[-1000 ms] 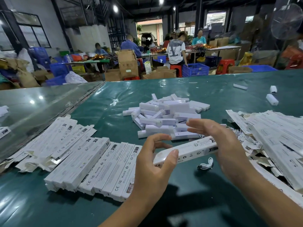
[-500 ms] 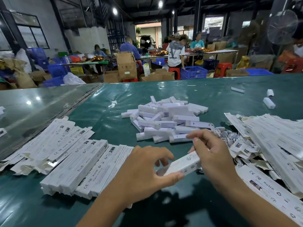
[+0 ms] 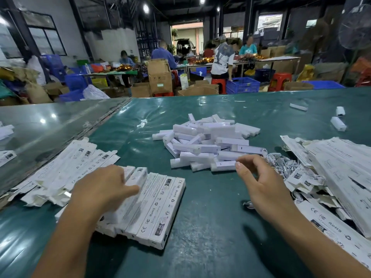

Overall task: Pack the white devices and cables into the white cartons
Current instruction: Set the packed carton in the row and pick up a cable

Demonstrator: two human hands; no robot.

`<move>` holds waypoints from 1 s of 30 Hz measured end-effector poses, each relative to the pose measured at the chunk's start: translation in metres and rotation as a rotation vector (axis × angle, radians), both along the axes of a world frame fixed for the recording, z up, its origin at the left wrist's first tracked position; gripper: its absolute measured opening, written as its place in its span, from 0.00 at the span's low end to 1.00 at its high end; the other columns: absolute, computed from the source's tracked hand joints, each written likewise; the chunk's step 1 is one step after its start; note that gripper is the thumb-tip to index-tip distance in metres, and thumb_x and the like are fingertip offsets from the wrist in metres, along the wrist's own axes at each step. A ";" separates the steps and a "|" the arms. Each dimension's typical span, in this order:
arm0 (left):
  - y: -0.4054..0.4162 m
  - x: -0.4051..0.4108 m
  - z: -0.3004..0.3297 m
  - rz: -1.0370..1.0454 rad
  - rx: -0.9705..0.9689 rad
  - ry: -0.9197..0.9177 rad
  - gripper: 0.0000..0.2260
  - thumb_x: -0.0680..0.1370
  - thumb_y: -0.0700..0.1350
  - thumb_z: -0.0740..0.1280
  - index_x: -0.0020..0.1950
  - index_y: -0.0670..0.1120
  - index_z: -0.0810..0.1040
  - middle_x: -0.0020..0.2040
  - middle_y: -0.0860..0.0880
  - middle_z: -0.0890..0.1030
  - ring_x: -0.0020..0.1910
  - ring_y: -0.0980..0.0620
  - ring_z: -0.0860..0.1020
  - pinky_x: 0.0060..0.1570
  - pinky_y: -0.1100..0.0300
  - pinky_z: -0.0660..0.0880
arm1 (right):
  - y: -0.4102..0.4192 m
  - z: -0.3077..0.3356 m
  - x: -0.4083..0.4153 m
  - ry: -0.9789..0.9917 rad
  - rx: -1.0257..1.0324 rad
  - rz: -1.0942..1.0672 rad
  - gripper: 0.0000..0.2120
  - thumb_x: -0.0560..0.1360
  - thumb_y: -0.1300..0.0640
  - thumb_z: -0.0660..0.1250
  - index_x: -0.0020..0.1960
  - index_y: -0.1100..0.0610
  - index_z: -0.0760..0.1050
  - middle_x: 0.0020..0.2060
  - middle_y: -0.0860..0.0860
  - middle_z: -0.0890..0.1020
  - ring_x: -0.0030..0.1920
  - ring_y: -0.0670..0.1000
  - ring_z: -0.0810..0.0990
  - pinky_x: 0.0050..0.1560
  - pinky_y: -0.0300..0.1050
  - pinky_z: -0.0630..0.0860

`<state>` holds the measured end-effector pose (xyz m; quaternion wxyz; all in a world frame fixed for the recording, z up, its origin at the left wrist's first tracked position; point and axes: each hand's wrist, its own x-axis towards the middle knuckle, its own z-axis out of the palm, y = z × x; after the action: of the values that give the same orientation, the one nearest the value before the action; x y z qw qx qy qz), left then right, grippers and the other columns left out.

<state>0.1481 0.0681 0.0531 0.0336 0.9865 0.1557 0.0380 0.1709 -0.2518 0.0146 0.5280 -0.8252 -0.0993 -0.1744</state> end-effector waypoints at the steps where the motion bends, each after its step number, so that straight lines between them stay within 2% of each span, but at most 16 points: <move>1: 0.005 0.000 0.000 0.019 -0.010 0.017 0.17 0.73 0.62 0.71 0.40 0.49 0.75 0.35 0.53 0.81 0.31 0.54 0.76 0.34 0.60 0.72 | 0.001 0.000 -0.001 -0.001 -0.014 0.002 0.02 0.81 0.50 0.66 0.51 0.47 0.77 0.48 0.40 0.82 0.49 0.32 0.77 0.46 0.21 0.67; 5: 0.009 0.002 -0.003 0.069 -0.021 0.030 0.18 0.72 0.60 0.73 0.46 0.52 0.68 0.41 0.52 0.80 0.37 0.54 0.77 0.34 0.58 0.70 | 0.002 0.003 -0.003 0.003 -0.038 0.004 0.03 0.81 0.50 0.65 0.52 0.48 0.77 0.48 0.40 0.82 0.50 0.32 0.76 0.46 0.22 0.67; 7: 0.010 0.005 -0.007 0.070 -0.045 0.015 0.17 0.73 0.58 0.73 0.46 0.52 0.67 0.43 0.52 0.79 0.39 0.53 0.78 0.35 0.58 0.71 | 0.003 0.003 -0.004 0.013 -0.091 0.024 0.04 0.81 0.50 0.65 0.52 0.48 0.77 0.48 0.40 0.81 0.50 0.32 0.77 0.46 0.23 0.68; 10: 0.019 0.006 -0.011 0.039 -0.125 0.008 0.14 0.75 0.55 0.74 0.46 0.52 0.69 0.44 0.53 0.77 0.41 0.53 0.76 0.37 0.57 0.71 | 0.004 0.001 -0.005 0.062 -0.302 0.087 0.04 0.80 0.50 0.67 0.52 0.50 0.78 0.48 0.42 0.81 0.49 0.37 0.78 0.53 0.32 0.72; 13: 0.015 0.009 -0.010 -0.077 -0.224 -0.086 0.12 0.75 0.56 0.74 0.46 0.55 0.71 0.42 0.55 0.76 0.39 0.57 0.75 0.36 0.58 0.70 | 0.003 -0.001 -0.007 0.137 -0.581 0.124 0.11 0.81 0.46 0.65 0.59 0.50 0.77 0.56 0.45 0.80 0.57 0.44 0.77 0.61 0.40 0.72; 16: -0.017 0.014 -0.013 -0.198 -0.266 -0.306 0.11 0.77 0.57 0.70 0.41 0.54 0.73 0.37 0.54 0.77 0.35 0.57 0.74 0.34 0.57 0.72 | -0.007 0.004 -0.005 0.161 -0.848 -0.016 0.15 0.82 0.45 0.63 0.64 0.51 0.73 0.60 0.48 0.78 0.60 0.51 0.77 0.60 0.47 0.74; 19: -0.055 0.012 -0.022 -0.307 -0.235 -0.367 0.13 0.78 0.58 0.68 0.37 0.54 0.72 0.31 0.55 0.75 0.32 0.57 0.73 0.31 0.57 0.69 | -0.031 0.019 0.002 0.137 -0.965 -0.268 0.13 0.81 0.46 0.64 0.60 0.53 0.72 0.56 0.51 0.78 0.56 0.55 0.77 0.49 0.48 0.71; 21: -0.073 0.011 -0.030 -0.370 -0.225 -0.382 0.15 0.78 0.58 0.67 0.35 0.54 0.69 0.28 0.54 0.73 0.30 0.58 0.72 0.30 0.58 0.66 | -0.052 0.026 0.008 0.185 -1.044 -0.426 0.13 0.81 0.46 0.64 0.59 0.54 0.72 0.54 0.54 0.78 0.55 0.57 0.78 0.47 0.49 0.71; 23: -0.087 0.009 -0.037 -0.430 -0.235 -0.384 0.16 0.78 0.58 0.67 0.35 0.54 0.67 0.27 0.54 0.71 0.29 0.58 0.70 0.30 0.58 0.62 | -0.074 0.030 0.015 0.263 -1.061 -0.546 0.17 0.80 0.45 0.65 0.61 0.57 0.70 0.56 0.57 0.78 0.57 0.60 0.77 0.50 0.51 0.73; 27: -0.102 0.004 -0.050 -0.525 -0.223 -0.368 0.15 0.79 0.58 0.66 0.36 0.53 0.69 0.27 0.53 0.70 0.30 0.56 0.70 0.31 0.60 0.62 | -0.110 0.035 0.021 0.450 -0.914 -0.719 0.36 0.75 0.41 0.71 0.72 0.60 0.62 0.66 0.63 0.72 0.65 0.65 0.71 0.59 0.58 0.73; 28: -0.103 0.004 -0.051 -0.540 -0.228 -0.369 0.15 0.79 0.58 0.66 0.36 0.53 0.69 0.27 0.53 0.70 0.30 0.56 0.71 0.31 0.61 0.62 | -0.116 0.035 0.022 0.507 -0.879 -0.719 0.37 0.75 0.42 0.72 0.72 0.61 0.60 0.67 0.64 0.71 0.65 0.65 0.71 0.57 0.58 0.73; 30: -0.103 0.005 -0.051 -0.554 -0.245 -0.374 0.15 0.79 0.58 0.66 0.36 0.53 0.70 0.26 0.54 0.69 0.29 0.56 0.71 0.31 0.60 0.64 | -0.122 0.031 0.023 0.555 -0.861 -0.688 0.31 0.77 0.49 0.72 0.70 0.61 0.60 0.63 0.63 0.75 0.61 0.65 0.75 0.50 0.55 0.72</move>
<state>0.1528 -0.0354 0.0017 0.1886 0.9559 -0.1231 0.1886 0.1938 -0.3742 0.0454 0.0673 -0.9636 0.2523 -0.0576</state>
